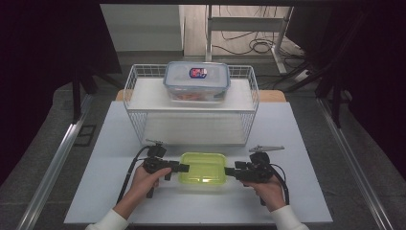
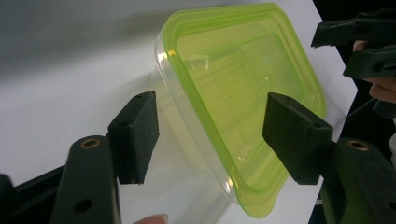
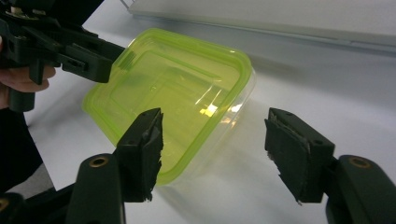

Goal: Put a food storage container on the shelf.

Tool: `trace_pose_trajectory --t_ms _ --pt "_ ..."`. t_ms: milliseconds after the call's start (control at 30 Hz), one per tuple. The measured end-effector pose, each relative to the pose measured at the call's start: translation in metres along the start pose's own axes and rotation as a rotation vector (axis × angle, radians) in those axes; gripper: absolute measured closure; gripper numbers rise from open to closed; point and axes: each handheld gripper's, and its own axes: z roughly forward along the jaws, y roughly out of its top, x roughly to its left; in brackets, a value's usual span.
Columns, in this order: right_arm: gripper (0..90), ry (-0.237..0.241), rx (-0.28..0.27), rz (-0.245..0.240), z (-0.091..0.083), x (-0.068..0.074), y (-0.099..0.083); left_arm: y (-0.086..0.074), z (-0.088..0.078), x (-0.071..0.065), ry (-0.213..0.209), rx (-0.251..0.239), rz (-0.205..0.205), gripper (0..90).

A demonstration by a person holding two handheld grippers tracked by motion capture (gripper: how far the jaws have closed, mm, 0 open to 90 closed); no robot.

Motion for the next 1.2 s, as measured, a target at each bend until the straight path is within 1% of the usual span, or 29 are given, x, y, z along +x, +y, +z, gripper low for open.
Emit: trace_pose_trajectory --t_ms 67,100,133,167,200,233,300,400,467,500,533,567,600,633,667,767,800,833,867,900,1000,1067,1167,1200 --pt "39.8 0.007 0.007 0.017 0.004 -0.001 0.000 0.000 0.001 0.000 -0.013 0.004 -0.007 36.9" --pt "41.5 0.013 0.014 0.035 0.010 -0.002 -0.001 0.000 0.002 0.001 -0.021 -0.002 -0.022 38.4" --pt "41.5 0.013 0.014 0.035 0.010 -0.002 -0.001 0.000 0.002 0.001 -0.021 -0.002 -0.022 39.3" --pt "41.9 0.022 0.014 0.046 0.013 -0.003 -0.001 -0.001 0.002 0.003 -0.040 -0.011 -0.042 39.3" --pt "42.7 0.035 0.016 0.066 0.016 -0.005 -0.001 -0.002 0.002 0.003 -0.049 -0.008 -0.049 42.2" --pt "43.3 0.036 0.022 0.070 0.018 -0.005 -0.001 -0.002 0.002 0.004 -0.048 -0.005 -0.045 43.1" --pt "44.1 0.034 0.027 0.071 0.021 -0.005 -0.001 -0.002 0.003 0.005 -0.047 -0.003 -0.043 44.9" --pt "46.4 0.036 0.043 0.076 0.025 -0.006 -0.002 -0.003 0.005 0.006 -0.064 0.003 -0.052 48.3" --pt "50.3 0.042 0.050 0.077 0.026 -0.006 -0.003 -0.004 0.006 0.006 -0.064 0.005 -0.052 49.9" --pt "56.0 0.048 0.051 0.083 0.027 -0.006 -0.003 -0.006 0.007 0.005 -0.069 -0.002 -0.056 50.5" --pt "56.0 0.048 0.051 0.083 0.027 -0.006 -0.003 -0.006 0.007 0.005 -0.069 -0.002 -0.056 50.9" --pt "57.4 0.053 0.054 0.083 0.027 -0.006 -0.003 -0.006 0.006 0.005 -0.073 0.000 -0.054 50.9" --pt "59.8 0.052 0.059 0.077 0.027 -0.005 -0.004 -0.007 0.006 0.005 -0.076 -0.004 -0.054 52.8" --pt "60.7 0.051 0.066 0.073 0.028 -0.005 -0.005 -0.007 0.004 0.004 -0.072 -0.010 -0.050 54.9" --pt "63.6 0.063 0.063 0.088 0.028 -0.005 -0.006 -0.007 0.003 0.004 -0.070 -0.011 -0.046 58.2" --pt "66.4 0.072 0.054 0.102 0.026 -0.006 -0.007 -0.009 0.000 0.004 -0.077 -0.021 -0.038 60.4" --pt "67.9 0.078 0.048 0.111 0.025 -0.007 -0.007 -0.010 -0.001 0.003 -0.063 -0.020 -0.032 63.3" --pt "69.4 0.084 0.040 0.120 0.023 -0.007 -0.008 -0.011 -0.002 0.002 -0.052 -0.021 -0.017 68.0" --pt "69.4 0.084 0.040 0.120 0.023 -0.007 -0.008 -0.011 -0.002 0.002 -0.052 -0.021 -0.017 68.9" --pt "70.9 0.088 0.034 0.123 0.021 -0.007 -0.009 -0.014 -0.003 0.000 -0.053 -0.034 -0.010 69.8" --pt "72.4 0.095 0.029 0.125 0.019 -0.006 -0.010 -0.016 -0.005 -0.001 -0.059 -0.040 -0.009 71.9" --pt "74.4 0.113 0.018 0.128 0.016 -0.005 -0.012 -0.019 -0.006 -0.003 -0.057 -0.044 -0.003 72.1" --pt "75.3 0.122 0.014 0.135 0.015 -0.005 -0.014 -0.021 -0.008 -0.006 -0.048 -0.048 0.036 72.4" --pt "75.6 0.124 0.014 0.133 0.014 -0.005 -0.014 -0.022 -0.008 -0.006 -0.049 -0.049 0.040 72.6"
